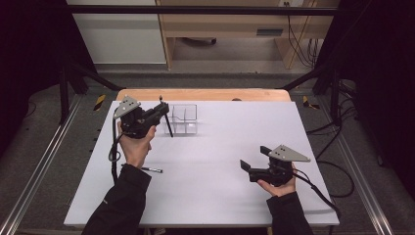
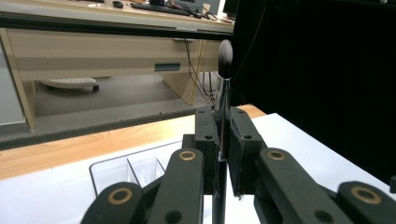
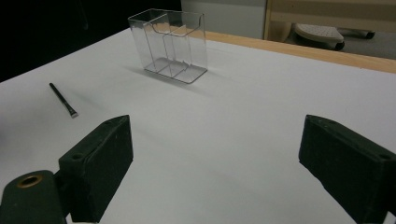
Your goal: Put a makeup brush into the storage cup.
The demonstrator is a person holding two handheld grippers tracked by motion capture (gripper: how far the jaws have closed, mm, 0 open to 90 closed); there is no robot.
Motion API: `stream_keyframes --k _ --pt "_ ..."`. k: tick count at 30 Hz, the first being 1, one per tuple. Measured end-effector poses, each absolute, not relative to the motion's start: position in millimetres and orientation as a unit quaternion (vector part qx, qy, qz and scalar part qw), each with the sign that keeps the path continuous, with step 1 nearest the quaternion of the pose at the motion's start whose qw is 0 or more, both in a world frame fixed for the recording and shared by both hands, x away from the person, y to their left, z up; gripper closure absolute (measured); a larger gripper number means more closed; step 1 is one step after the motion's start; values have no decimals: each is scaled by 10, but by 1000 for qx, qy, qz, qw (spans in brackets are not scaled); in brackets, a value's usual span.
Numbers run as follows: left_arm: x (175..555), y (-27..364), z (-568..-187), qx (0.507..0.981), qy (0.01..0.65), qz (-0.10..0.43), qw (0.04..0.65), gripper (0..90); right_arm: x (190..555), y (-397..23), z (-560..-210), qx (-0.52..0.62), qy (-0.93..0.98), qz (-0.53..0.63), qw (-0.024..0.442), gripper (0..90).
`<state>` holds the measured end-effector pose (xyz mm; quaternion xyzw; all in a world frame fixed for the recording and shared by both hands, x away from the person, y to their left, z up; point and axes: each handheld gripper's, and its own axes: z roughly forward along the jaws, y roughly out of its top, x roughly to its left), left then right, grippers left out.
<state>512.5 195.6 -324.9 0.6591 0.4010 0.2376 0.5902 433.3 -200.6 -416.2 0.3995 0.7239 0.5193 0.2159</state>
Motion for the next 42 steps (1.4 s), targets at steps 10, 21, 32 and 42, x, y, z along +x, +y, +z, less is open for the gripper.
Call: stream_keyframes --k 10,21,32,42 --pt "5239 1921 -3200 658 401 241 591 832 4319 -2022 -4166 399 726 515 220 98" --pt "5372 1862 -3125 657 396 245 593 832 4324 -2059 -4181 404 723 517 216 98" --pt "5492 1824 -3037 658 393 256 588 832 4314 -2123 -4173 406 718 521 220 99" --pt "5601 1810 -3031 659 395 263 583 832 4298 -2172 -4176 405 718 522 219 99"
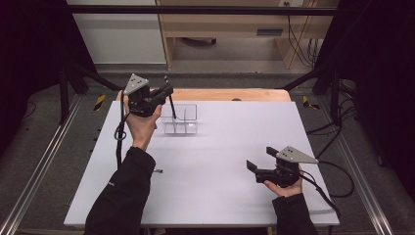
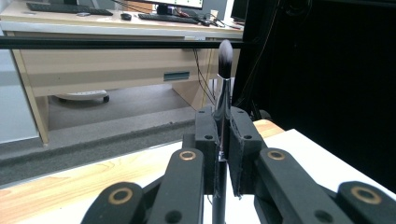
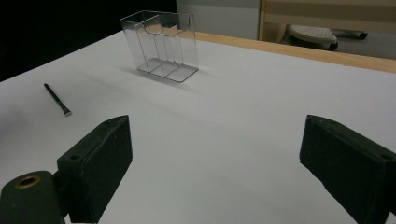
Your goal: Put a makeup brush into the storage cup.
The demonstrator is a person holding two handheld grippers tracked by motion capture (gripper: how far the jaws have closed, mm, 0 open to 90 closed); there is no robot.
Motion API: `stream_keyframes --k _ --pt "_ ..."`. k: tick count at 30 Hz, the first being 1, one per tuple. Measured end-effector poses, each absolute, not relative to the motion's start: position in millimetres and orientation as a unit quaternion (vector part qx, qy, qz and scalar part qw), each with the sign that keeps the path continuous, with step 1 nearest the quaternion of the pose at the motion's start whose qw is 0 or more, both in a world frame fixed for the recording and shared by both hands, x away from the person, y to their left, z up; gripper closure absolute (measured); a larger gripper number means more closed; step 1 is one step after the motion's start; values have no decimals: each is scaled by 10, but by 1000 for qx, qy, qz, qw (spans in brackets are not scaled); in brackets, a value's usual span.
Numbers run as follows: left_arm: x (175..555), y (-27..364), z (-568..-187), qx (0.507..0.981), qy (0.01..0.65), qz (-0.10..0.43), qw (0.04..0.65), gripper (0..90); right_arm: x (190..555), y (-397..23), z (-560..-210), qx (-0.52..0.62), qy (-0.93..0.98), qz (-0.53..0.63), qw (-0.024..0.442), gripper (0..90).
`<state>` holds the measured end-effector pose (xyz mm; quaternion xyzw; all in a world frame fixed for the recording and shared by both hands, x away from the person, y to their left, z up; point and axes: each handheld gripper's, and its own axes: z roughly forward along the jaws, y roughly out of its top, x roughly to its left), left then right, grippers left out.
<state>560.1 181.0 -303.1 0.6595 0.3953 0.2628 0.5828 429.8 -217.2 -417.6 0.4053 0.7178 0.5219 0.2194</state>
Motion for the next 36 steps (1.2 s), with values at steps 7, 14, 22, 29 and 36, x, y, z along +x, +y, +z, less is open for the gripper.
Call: stream_keyframes --k 7,14,22,29,36 --pt "5689 1797 -3039 662 396 268 577 832 4275 -2193 -4182 403 721 520 217 86" --pt "5788 1792 -3080 663 402 268 572 832 4251 -2232 -4173 408 716 523 219 86" --pt "5908 1745 -3125 670 399 278 561 832 4240 -2262 -4178 411 715 521 219 83" --pt "5990 1709 -3160 671 403 279 557 832 4232 -2277 -4178 413 713 521 221 83" --pt "6090 1707 -3242 674 414 282 544 833 4237 -2290 -4187 415 712 521 221 83"
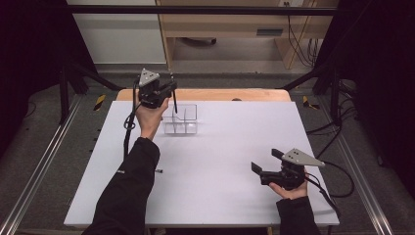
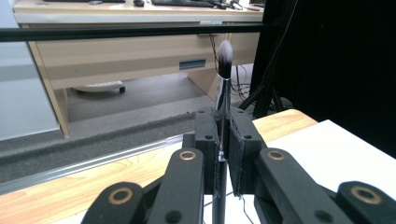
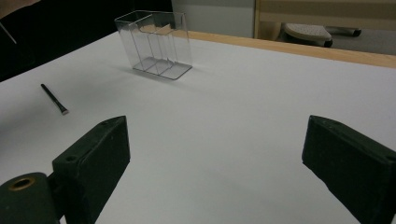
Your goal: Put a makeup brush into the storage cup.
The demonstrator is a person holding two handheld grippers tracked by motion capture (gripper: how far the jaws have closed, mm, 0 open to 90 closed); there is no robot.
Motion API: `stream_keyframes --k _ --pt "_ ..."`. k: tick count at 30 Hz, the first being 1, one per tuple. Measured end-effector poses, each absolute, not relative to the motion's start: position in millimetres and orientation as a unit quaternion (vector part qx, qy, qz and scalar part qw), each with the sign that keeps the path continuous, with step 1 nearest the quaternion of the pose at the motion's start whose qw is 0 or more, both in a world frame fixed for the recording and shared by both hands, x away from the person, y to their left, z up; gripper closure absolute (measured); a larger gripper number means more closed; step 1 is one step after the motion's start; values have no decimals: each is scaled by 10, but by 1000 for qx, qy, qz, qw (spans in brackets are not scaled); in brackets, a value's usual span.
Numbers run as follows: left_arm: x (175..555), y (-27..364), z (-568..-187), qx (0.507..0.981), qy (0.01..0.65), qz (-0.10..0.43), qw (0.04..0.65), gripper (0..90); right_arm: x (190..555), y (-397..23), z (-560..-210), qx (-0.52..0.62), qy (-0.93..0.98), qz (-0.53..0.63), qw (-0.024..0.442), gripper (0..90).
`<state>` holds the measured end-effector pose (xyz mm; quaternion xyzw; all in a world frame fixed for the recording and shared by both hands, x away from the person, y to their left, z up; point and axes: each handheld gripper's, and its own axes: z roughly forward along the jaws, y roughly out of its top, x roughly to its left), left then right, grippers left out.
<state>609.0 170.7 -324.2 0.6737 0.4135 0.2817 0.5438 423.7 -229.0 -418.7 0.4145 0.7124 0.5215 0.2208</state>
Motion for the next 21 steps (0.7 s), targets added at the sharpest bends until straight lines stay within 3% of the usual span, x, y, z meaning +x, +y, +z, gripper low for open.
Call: stream_keyframes --k 21 --pt "6267 1649 -3486 686 426 288 514 833 4241 -2286 -4191 414 713 522 220 83"
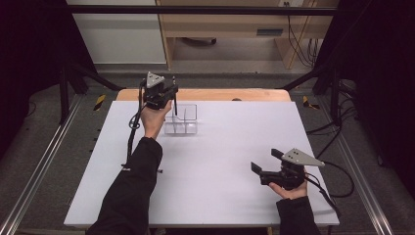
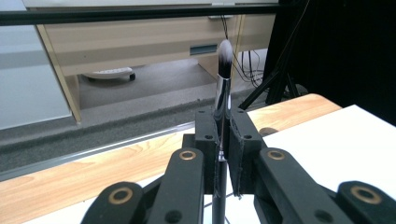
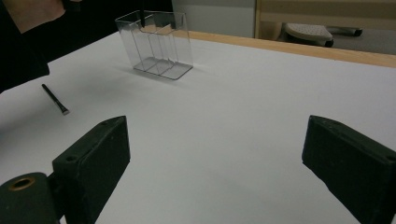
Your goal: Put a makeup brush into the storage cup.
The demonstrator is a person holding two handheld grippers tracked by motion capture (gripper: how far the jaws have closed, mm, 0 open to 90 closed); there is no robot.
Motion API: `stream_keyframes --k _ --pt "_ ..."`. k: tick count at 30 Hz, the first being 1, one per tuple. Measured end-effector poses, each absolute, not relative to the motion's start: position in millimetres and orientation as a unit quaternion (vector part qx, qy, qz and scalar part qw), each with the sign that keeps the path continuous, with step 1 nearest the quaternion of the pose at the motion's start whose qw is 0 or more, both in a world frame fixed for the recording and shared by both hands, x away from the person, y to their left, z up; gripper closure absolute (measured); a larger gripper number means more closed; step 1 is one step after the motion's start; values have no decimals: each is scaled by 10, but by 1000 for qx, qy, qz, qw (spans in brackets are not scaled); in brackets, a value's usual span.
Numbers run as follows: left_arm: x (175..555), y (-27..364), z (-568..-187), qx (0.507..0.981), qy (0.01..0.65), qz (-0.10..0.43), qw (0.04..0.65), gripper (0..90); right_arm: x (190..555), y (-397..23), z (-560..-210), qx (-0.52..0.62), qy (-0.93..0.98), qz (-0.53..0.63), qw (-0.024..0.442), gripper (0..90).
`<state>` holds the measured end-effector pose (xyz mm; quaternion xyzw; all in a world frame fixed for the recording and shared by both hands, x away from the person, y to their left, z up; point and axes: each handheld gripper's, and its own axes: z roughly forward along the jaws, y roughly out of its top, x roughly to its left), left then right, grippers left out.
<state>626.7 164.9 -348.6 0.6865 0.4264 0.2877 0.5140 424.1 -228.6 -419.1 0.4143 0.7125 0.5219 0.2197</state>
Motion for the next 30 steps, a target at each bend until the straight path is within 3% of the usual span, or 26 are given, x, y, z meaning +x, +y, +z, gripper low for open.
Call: stream_keyframes --k 30 --pt "6231 1693 -3862 697 434 277 500 832 4238 -2283 -4191 415 712 522 220 82"
